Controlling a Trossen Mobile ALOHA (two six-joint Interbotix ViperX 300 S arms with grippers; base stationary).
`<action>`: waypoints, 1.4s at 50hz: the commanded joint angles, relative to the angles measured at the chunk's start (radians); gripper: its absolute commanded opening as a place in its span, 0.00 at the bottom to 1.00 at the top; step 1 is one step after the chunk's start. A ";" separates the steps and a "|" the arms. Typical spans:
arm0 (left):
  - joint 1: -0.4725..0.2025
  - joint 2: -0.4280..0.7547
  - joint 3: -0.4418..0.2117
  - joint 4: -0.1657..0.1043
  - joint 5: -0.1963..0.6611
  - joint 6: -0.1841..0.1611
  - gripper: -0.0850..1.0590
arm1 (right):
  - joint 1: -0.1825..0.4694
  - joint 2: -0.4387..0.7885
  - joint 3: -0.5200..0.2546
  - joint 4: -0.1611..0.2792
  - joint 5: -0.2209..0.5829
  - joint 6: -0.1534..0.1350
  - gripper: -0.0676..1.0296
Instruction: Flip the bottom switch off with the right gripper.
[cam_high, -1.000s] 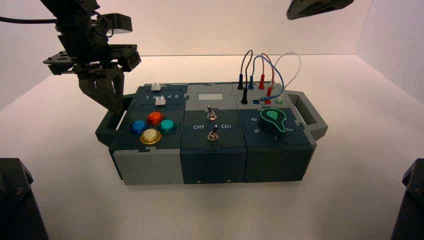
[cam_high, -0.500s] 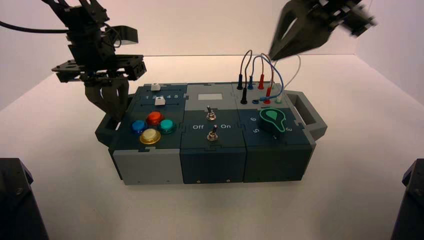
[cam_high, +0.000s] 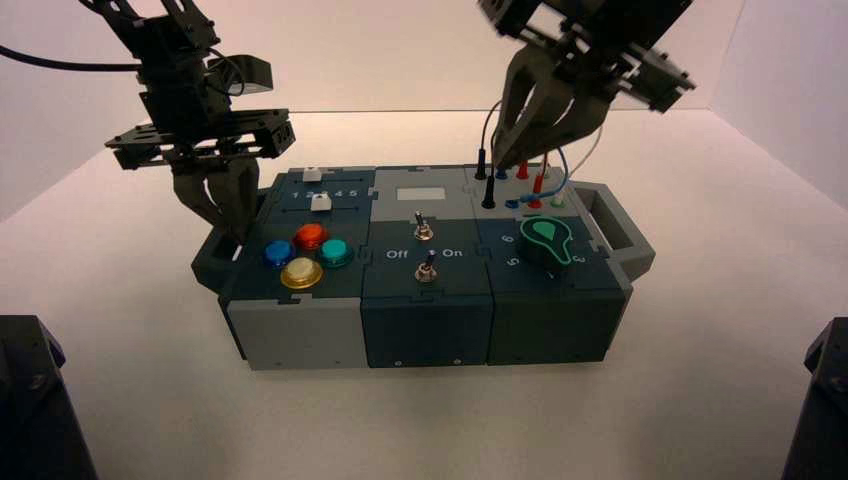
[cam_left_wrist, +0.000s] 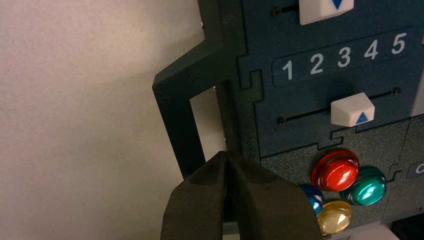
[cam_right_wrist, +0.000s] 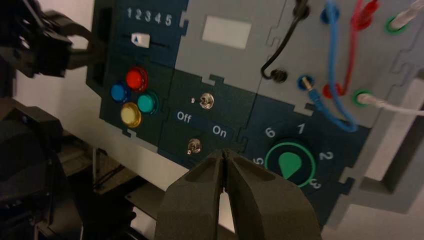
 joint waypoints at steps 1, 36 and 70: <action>-0.006 0.020 -0.006 0.000 -0.006 0.006 0.05 | 0.038 0.028 -0.038 0.003 -0.005 0.021 0.04; -0.006 0.035 -0.002 -0.009 -0.003 0.006 0.05 | 0.089 0.160 -0.074 -0.005 -0.009 0.101 0.04; -0.008 0.048 -0.005 -0.012 0.005 0.008 0.05 | 0.161 0.245 -0.101 -0.018 -0.035 0.170 0.04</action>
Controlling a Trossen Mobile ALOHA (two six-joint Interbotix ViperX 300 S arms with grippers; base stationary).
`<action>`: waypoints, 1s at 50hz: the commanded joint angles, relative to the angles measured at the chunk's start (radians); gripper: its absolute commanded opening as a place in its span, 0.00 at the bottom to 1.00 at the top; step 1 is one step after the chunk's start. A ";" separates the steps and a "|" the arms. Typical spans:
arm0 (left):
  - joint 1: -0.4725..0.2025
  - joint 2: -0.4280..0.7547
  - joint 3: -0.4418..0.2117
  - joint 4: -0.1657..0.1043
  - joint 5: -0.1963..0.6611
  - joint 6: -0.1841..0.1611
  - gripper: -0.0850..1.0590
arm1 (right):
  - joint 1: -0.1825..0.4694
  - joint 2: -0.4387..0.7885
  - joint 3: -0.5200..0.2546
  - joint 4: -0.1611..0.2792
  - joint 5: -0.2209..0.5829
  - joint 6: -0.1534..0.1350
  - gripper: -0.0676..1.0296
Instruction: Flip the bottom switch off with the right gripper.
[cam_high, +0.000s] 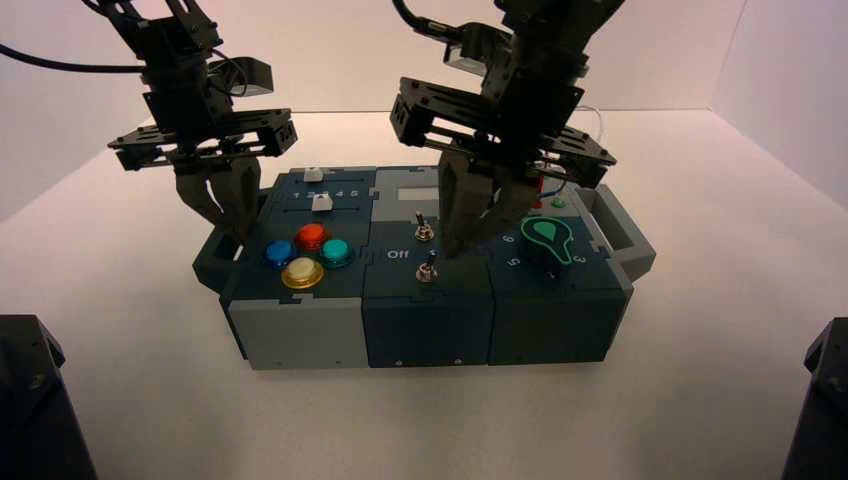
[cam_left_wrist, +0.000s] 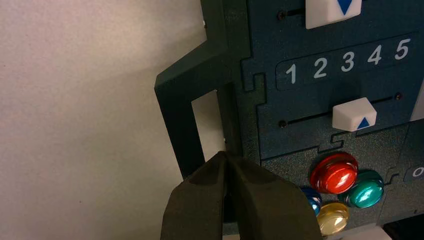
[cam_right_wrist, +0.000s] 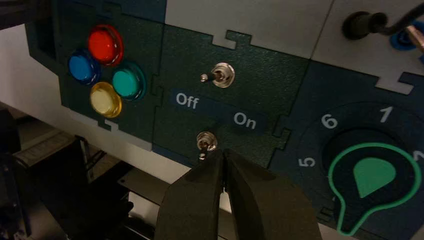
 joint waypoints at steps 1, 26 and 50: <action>-0.009 0.031 0.003 -0.002 -0.005 0.008 0.05 | 0.008 -0.009 -0.020 0.000 -0.005 0.009 0.04; -0.012 0.031 0.003 -0.002 -0.002 0.008 0.05 | 0.009 0.000 -0.017 -0.002 -0.006 0.012 0.04; -0.014 0.031 0.003 -0.002 0.000 0.009 0.05 | 0.011 0.017 -0.020 -0.002 -0.017 0.011 0.04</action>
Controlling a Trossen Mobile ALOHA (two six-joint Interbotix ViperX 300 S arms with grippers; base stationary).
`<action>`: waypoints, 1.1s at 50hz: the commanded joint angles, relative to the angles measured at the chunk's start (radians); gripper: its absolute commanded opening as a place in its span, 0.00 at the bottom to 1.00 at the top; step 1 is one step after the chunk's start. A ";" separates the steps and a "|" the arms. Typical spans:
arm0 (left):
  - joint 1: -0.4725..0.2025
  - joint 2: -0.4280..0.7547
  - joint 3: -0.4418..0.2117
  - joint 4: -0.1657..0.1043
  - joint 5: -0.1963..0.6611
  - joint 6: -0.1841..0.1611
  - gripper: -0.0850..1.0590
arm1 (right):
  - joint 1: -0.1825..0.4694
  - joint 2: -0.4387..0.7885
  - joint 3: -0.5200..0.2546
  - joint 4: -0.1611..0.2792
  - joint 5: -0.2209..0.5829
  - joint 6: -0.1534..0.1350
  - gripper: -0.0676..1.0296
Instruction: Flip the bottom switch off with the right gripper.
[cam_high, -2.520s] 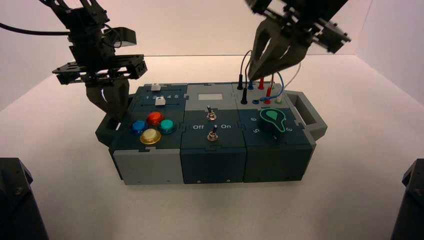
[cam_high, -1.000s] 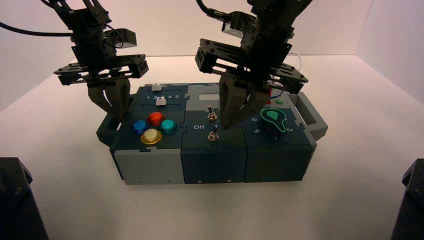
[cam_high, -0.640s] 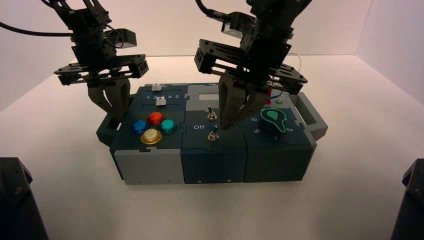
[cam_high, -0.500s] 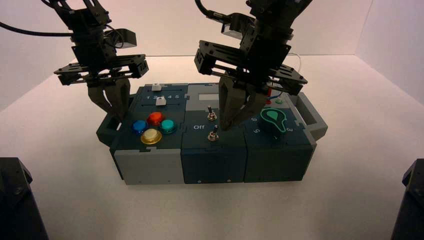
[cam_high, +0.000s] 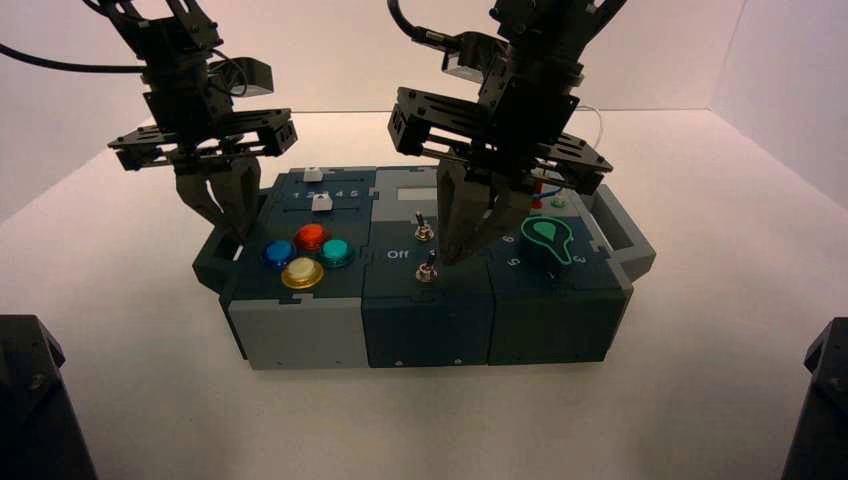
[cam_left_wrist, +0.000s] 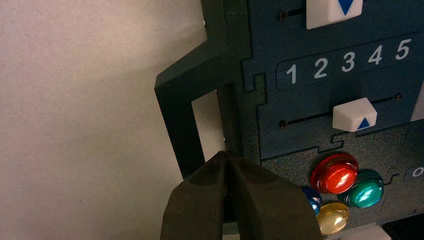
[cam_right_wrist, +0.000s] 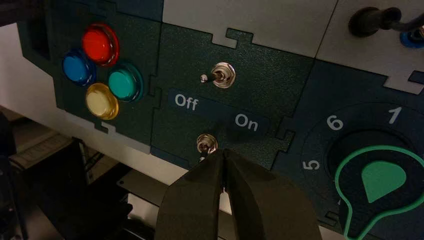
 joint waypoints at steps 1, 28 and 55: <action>-0.014 0.031 0.005 0.002 -0.005 0.011 0.05 | 0.006 -0.011 -0.020 0.002 -0.005 0.005 0.04; -0.015 0.034 0.003 0.000 -0.002 0.011 0.05 | 0.012 -0.011 -0.028 0.005 -0.002 0.005 0.04; -0.015 0.038 0.002 0.000 0.002 0.011 0.05 | 0.025 -0.002 -0.037 0.011 0.006 0.006 0.04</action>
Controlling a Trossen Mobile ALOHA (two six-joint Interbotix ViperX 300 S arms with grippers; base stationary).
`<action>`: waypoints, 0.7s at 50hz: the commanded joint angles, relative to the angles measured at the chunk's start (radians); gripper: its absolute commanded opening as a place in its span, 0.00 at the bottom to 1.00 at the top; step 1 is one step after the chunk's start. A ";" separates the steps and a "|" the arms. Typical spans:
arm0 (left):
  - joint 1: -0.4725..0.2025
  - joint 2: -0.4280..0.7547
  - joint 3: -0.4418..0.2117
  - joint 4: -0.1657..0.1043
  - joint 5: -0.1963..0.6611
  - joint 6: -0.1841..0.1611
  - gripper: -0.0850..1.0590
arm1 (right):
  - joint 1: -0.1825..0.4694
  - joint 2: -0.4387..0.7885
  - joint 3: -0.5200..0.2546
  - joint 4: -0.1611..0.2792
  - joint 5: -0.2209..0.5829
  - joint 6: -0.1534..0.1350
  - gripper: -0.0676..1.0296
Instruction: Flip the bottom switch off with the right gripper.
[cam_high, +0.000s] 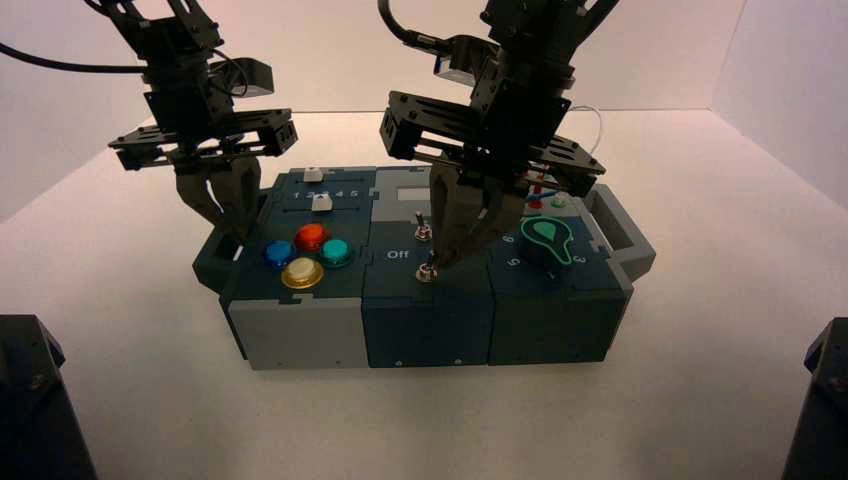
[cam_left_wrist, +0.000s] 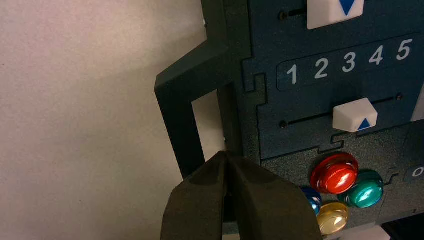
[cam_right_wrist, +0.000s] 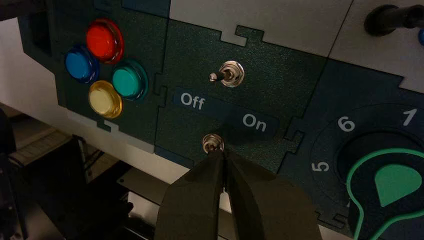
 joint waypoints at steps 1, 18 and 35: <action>-0.015 0.034 0.006 0.000 -0.006 0.009 0.05 | 0.011 -0.011 -0.028 0.006 0.002 0.006 0.04; -0.015 0.034 0.005 0.000 -0.003 0.009 0.05 | 0.037 0.003 -0.064 0.006 0.026 0.020 0.04; -0.015 0.035 0.003 0.000 0.002 0.009 0.05 | 0.054 0.012 -0.091 0.008 0.032 0.028 0.04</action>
